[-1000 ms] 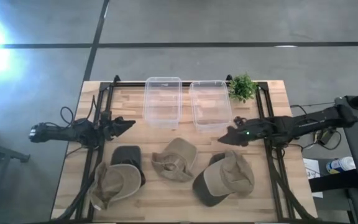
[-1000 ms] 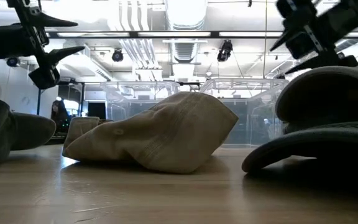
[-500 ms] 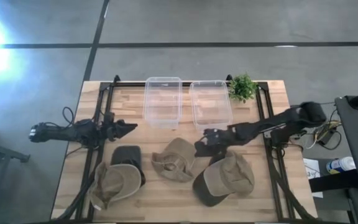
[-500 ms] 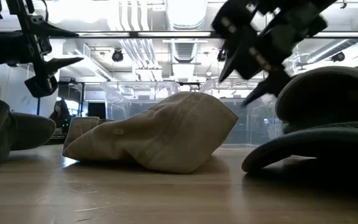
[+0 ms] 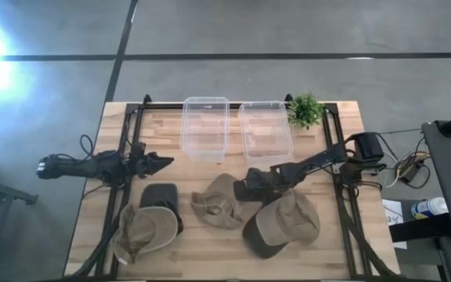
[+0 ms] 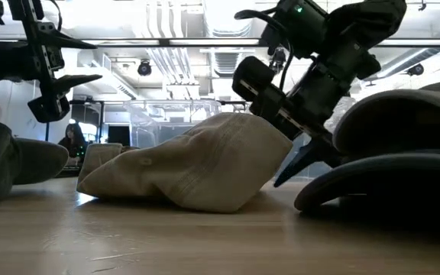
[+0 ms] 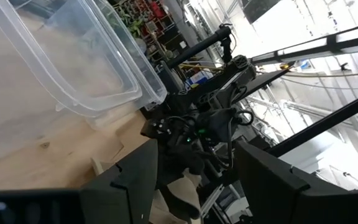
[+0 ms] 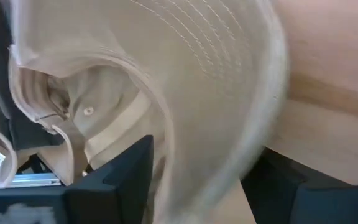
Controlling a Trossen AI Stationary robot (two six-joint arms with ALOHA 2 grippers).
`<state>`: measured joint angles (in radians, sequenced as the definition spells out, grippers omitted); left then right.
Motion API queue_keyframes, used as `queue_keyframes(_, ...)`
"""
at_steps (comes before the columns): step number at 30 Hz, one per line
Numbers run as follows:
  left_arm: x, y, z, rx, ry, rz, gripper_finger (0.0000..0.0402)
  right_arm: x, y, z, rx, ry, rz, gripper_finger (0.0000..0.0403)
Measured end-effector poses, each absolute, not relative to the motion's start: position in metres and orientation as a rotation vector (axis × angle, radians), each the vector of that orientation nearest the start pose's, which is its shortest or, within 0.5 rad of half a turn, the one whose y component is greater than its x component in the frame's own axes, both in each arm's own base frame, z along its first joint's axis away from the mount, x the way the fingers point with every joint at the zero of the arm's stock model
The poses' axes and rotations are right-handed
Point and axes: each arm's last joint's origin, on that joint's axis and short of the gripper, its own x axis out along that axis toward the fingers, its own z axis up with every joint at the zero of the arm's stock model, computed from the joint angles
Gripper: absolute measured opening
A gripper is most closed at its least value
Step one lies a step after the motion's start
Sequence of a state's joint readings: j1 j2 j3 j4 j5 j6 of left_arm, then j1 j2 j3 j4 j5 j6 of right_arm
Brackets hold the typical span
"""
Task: Pick & Place hat
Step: Put the middle brown cap into the left transparent bin
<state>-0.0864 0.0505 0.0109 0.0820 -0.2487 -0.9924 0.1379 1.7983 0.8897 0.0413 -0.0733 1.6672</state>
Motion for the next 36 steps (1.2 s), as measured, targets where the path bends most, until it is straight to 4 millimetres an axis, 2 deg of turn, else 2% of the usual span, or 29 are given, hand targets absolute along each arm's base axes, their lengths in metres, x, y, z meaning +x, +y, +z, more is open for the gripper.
queue_keyframes(4, 0.099, -0.001, 0.173, -0.996, -0.135, 0.119, 0.0208, 0.341, 0.049, 0.135, 1.460, 0.788, -0.548, 0.0155)
queue_keyframes(10, 0.099, -0.001, 0.173, -0.992, -0.132, 0.121, 0.0208, 0.347, 0.049, 0.145, 1.390, 0.761, -0.502, 0.0029)
queue_keyframes(13, 0.099, -0.001, 0.173, -0.993, -0.132, 0.121, 0.0208, 0.354, 0.051, 0.158, 1.369, 0.733, -0.449, 0.0017)
queue_keyframes(17, 0.099, -0.002, 0.173, -0.994, -0.132, 0.119, 0.0208, 0.364, 0.052, 0.194, 1.318, 0.652, -0.338, 0.0014)
queue_keyframes(22, 0.099, -0.002, 0.176, -1.006, -0.151, 0.075, 0.0208, 0.370, 0.047, 0.262, 1.219, 0.465, -0.275, 0.0014)
queue_keyframes(26, 0.098, -0.003, 0.179, -0.994, -0.166, 0.039, 0.0208, 0.363, 0.033, 0.315, 1.076, 0.267, -0.436, 0.0013)
queue_keyframes(30, 0.098, -0.003, 0.181, -0.987, -0.179, 0.033, 0.0208, 0.345, 0.015, 0.356, 0.926, 0.019, -0.843, 0.0013)
queue_keyframes(33, 0.097, -0.003, 0.186, -0.988, -0.194, 0.025, 0.0208, 0.342, -0.006, 0.367, 0.900, -0.100, -1.024, 0.0013)
queue_keyframes(36, 0.096, -0.003, 0.190, -0.977, -0.206, 0.020, 0.0208, 0.353, -0.033, 0.363, 0.919, -0.085, -1.037, 0.0013)
